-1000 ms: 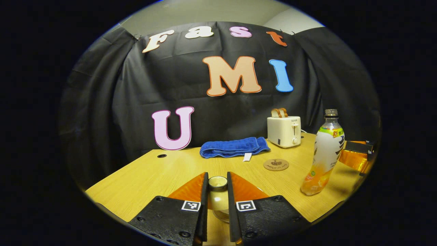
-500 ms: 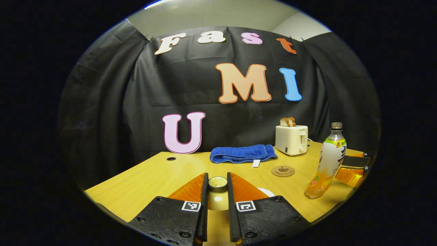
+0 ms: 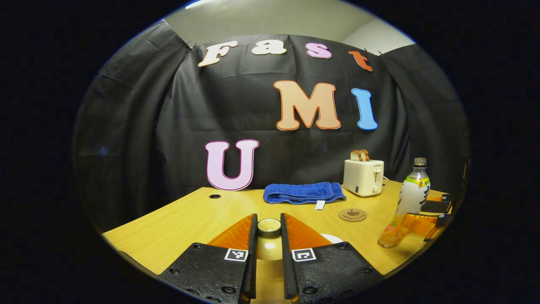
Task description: Open the teacup lid with one hand, grasp the water bottle and pour water into the teacup with the other hand; after pouring, place the water bottle on the coaster and then close the teacup lid.
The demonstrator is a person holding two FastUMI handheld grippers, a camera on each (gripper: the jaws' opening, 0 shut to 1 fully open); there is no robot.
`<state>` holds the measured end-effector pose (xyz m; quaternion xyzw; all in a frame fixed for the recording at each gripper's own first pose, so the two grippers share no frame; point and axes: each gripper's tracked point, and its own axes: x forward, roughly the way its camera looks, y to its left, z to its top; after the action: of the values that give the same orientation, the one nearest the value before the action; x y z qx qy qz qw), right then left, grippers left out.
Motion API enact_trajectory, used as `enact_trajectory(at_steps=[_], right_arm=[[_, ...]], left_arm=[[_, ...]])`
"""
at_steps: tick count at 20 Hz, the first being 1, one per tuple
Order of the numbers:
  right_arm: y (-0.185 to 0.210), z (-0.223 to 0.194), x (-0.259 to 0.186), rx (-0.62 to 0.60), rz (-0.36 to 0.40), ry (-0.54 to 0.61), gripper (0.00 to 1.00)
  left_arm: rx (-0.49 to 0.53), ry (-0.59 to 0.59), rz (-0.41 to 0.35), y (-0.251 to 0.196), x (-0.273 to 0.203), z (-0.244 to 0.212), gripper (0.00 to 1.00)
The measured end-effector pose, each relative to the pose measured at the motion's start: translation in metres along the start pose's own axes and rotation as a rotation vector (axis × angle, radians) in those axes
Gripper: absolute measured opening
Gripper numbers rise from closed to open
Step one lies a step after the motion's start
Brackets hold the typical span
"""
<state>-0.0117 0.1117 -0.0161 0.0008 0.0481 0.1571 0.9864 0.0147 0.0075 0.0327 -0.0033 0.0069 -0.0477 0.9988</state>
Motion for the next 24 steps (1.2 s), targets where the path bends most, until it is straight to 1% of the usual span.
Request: enact_trajectory(at_steps=[1,2,4,6,9,12,15,18,22,24], right_arm=[[-0.001,-0.004,0.003,0.0,-0.008,0.018,0.92],[-0.001,-0.005,0.004,0.002,-0.01,0.03,0.83],[0.002,-0.002,0.007,-0.005,-0.006,0.031,0.75],[0.005,-0.003,0.009,-0.016,0.009,0.033,0.71],[0.006,-0.002,0.015,-0.092,0.009,0.044,0.7],[0.006,-0.002,0.019,-0.196,0.002,0.053,0.71],[0.005,0.004,0.032,-0.35,-0.009,0.055,0.7],[0.001,0.012,0.034,-0.539,-0.05,0.023,0.7],[0.0,0.008,0.042,-0.661,-0.05,0.049,0.7],[0.0,0.005,0.054,-0.743,-0.059,0.059,0.7]], left_arm=[[-0.001,-0.002,0.003,0.002,0.0,0.001,0.23],[-0.006,-0.004,0.005,0.003,-0.001,0.002,0.23],[-0.01,-0.006,0.006,0.004,-0.002,0.003,0.23],[-0.004,-0.015,0.009,0.007,-0.004,0.007,0.22],[-0.026,-0.027,0.011,0.01,-0.005,0.011,0.23],[-0.033,-0.009,0.012,0.011,-0.004,0.006,0.23],[-0.031,-0.013,0.01,0.01,-0.005,0.01,0.23],[-0.037,-0.029,0.009,0.012,-0.007,0.016,0.23],[-0.05,-0.043,0.021,0.02,-0.011,0.024,0.23],[-0.057,-0.054,0.022,0.022,-0.014,0.03,0.23]])
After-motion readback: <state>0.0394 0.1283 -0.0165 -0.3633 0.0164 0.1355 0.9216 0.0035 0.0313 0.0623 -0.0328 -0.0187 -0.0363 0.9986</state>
